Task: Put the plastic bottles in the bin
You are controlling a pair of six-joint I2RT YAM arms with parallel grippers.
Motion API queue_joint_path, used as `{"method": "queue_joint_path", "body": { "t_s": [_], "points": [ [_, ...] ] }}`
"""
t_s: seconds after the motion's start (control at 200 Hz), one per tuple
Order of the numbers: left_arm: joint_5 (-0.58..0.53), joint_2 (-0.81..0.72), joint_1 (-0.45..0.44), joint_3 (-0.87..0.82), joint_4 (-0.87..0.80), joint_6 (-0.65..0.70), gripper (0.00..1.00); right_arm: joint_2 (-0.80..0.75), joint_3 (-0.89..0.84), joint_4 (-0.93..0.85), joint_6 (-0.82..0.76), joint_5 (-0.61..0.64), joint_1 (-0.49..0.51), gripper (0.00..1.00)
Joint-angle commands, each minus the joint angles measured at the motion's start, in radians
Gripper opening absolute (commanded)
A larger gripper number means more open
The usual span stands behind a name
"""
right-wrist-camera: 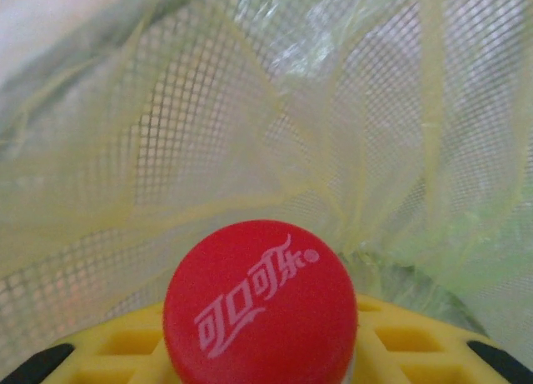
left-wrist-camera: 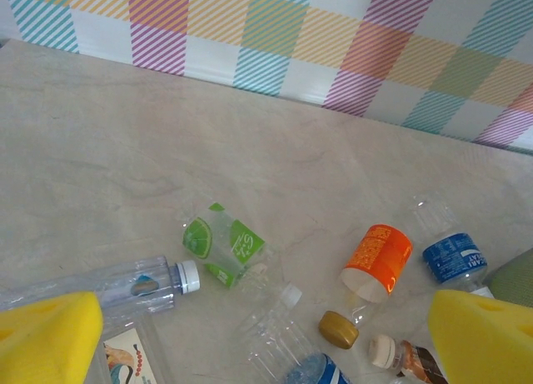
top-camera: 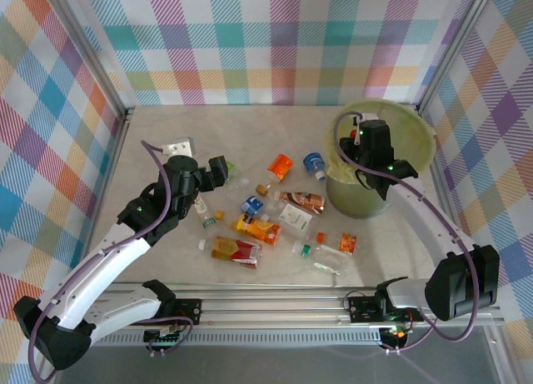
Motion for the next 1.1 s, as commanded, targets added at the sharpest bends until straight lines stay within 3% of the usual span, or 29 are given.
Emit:
{"method": "queue_joint_path", "body": {
  "t_s": [0.0, 0.17, 0.41, 0.71, 1.095],
  "points": [
    [-0.019, 0.005, 0.010, 0.017, -0.006, -0.015, 1.00, -0.040, -0.052, 0.115, -0.034, -0.058, -0.004, 0.41],
    [-0.014, 0.017, 0.013, 0.017, 0.000, -0.017, 1.00, -0.067, -0.101, 0.161, -0.049, -0.072, -0.007, 0.46],
    [-0.005, 0.029, 0.015, 0.025, 0.003, -0.019, 1.00, -0.069, -0.095, 0.136, -0.060, -0.065, -0.017, 0.67],
    [-0.002, 0.026, 0.015, 0.031, 0.002, -0.021, 1.00, -0.094, -0.032, 0.076, -0.083, -0.066, -0.019, 0.72],
    [-0.002, 0.032, 0.017, 0.028, -0.003, -0.029, 1.00, -0.179, 0.188, -0.168, -0.080, -0.103, -0.019, 0.87]
  ]
}}
